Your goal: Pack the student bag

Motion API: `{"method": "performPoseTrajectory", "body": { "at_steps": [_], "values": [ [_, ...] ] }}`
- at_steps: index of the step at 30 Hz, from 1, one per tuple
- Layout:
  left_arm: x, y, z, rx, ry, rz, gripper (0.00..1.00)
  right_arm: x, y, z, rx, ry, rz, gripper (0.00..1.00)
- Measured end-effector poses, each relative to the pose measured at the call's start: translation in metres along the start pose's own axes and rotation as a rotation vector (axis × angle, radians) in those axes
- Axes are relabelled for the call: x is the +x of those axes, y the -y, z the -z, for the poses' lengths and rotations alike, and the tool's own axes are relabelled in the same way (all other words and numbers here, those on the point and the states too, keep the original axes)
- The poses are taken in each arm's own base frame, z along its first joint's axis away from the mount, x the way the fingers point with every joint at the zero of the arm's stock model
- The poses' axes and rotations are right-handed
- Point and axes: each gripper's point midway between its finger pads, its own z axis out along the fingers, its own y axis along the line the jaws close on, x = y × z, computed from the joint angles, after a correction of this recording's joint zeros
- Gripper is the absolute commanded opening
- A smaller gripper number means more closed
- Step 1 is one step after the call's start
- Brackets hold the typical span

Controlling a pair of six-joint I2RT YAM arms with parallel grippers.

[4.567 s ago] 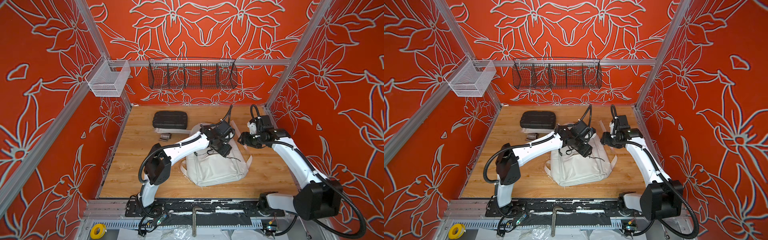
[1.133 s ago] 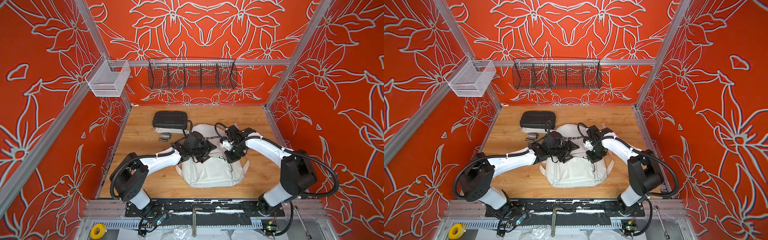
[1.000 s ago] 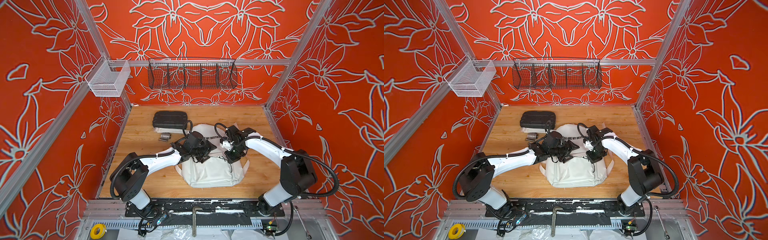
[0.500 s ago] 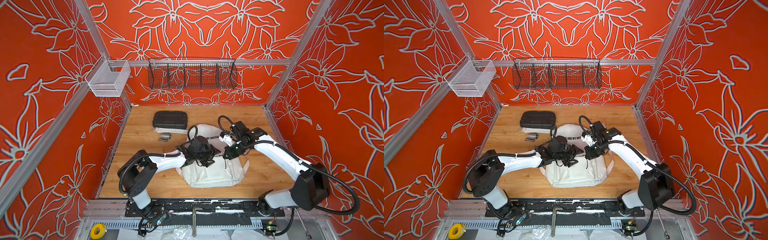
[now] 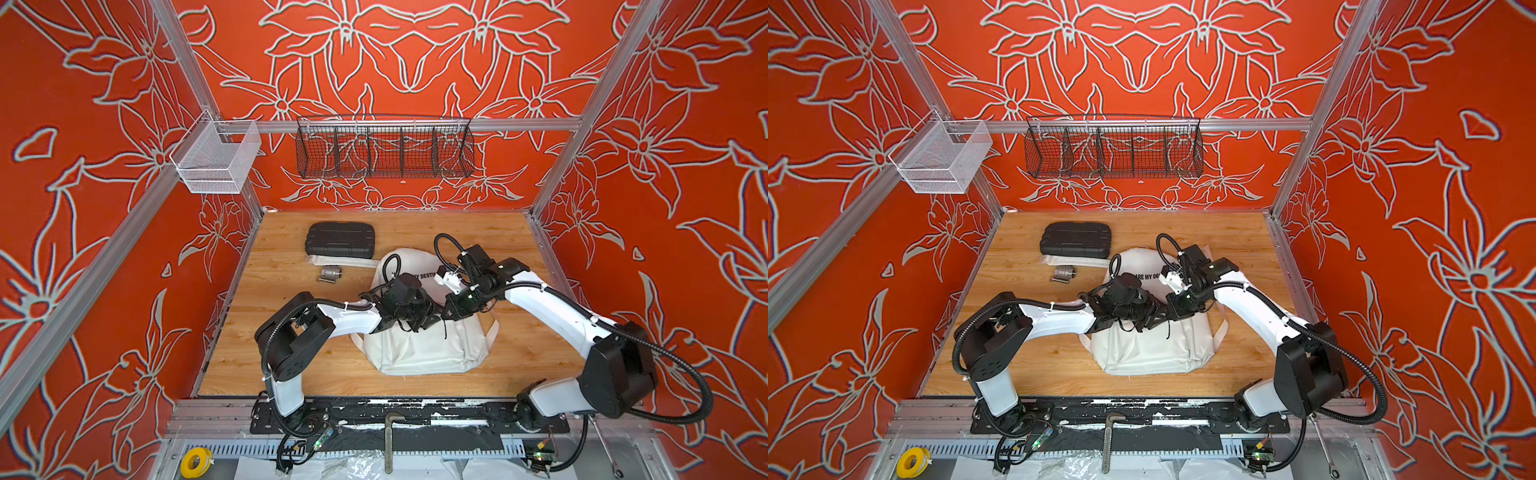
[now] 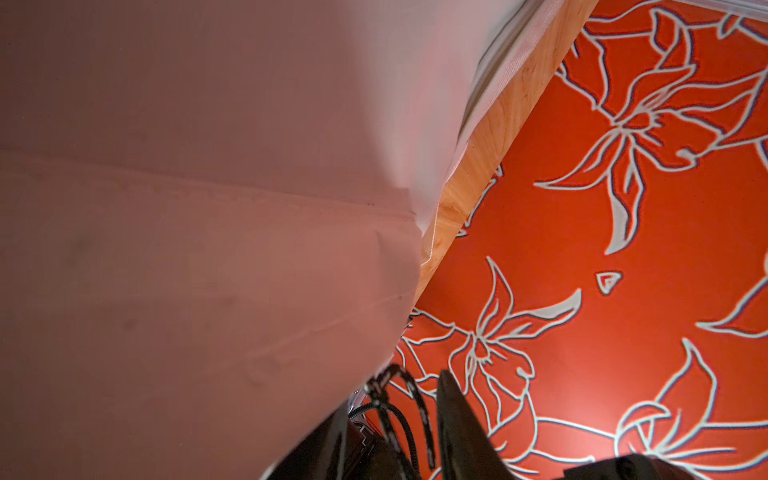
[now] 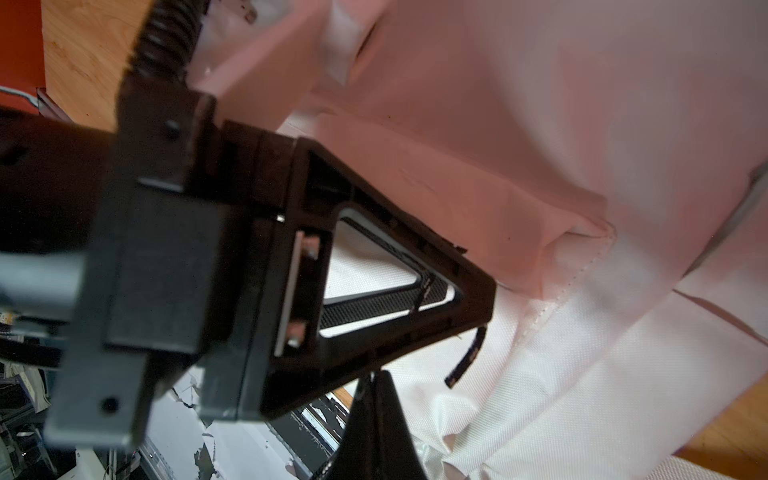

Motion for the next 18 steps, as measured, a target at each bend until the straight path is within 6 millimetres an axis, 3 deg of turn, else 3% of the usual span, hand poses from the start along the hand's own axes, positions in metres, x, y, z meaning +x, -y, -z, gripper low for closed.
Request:
{"method": "performPoseTrajectory", "body": {
  "at_steps": [6,12,18],
  "values": [
    [0.002,0.006,-0.001,0.014,-0.012,-0.004,0.0,0.001,-0.001,-0.006,-0.005,-0.018,0.001,0.07],
    [0.002,0.008,-0.003,0.024,-0.028,0.004,0.0,-0.002,0.003,-0.004,0.026,0.0,-0.003,0.34],
    [0.0,0.009,-0.001,0.03,-0.034,0.003,0.0,-0.01,0.008,0.022,0.059,0.167,-0.028,0.57]
  ]
}}
